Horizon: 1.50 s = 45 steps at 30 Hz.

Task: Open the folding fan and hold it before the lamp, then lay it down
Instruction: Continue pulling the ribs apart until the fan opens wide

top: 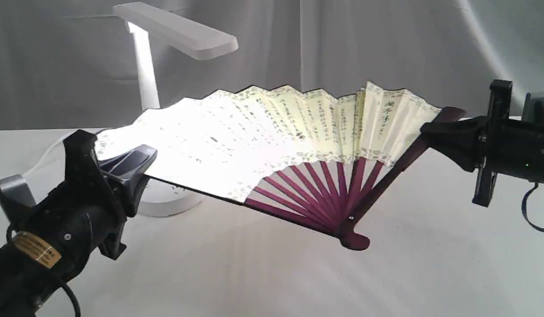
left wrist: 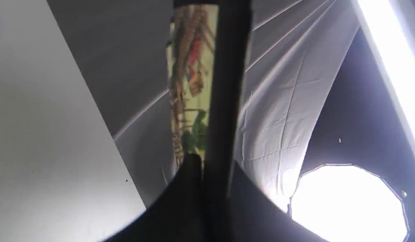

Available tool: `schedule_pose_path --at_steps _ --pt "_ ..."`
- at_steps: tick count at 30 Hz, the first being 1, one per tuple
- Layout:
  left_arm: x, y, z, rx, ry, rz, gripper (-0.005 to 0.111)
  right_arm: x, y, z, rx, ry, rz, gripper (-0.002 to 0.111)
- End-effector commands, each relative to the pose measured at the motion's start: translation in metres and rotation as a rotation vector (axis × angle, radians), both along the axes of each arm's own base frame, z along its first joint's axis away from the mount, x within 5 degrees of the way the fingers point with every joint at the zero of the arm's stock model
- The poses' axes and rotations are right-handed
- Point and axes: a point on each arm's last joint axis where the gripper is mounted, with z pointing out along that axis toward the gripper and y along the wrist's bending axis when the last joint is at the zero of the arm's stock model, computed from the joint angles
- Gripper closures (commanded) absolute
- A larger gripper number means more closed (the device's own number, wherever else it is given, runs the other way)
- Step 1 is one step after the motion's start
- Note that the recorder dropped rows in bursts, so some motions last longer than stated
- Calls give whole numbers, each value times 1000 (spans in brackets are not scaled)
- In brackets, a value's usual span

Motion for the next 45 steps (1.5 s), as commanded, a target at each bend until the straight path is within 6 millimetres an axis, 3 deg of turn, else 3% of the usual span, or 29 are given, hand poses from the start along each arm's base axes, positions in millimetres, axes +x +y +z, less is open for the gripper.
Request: schedule_pose_path --at_steps 1,33,45 --pt "-1 6 11 -40 -44 54 107 -2 -7 0 -44 -22 -2 108" --pt "-44 29 35 24 -148 96 107 -7 -11 -4 -48 47 29 108" --pt "-48 28 40 36 -181 67 107 -7 -11 -4 -47 47 27 108"
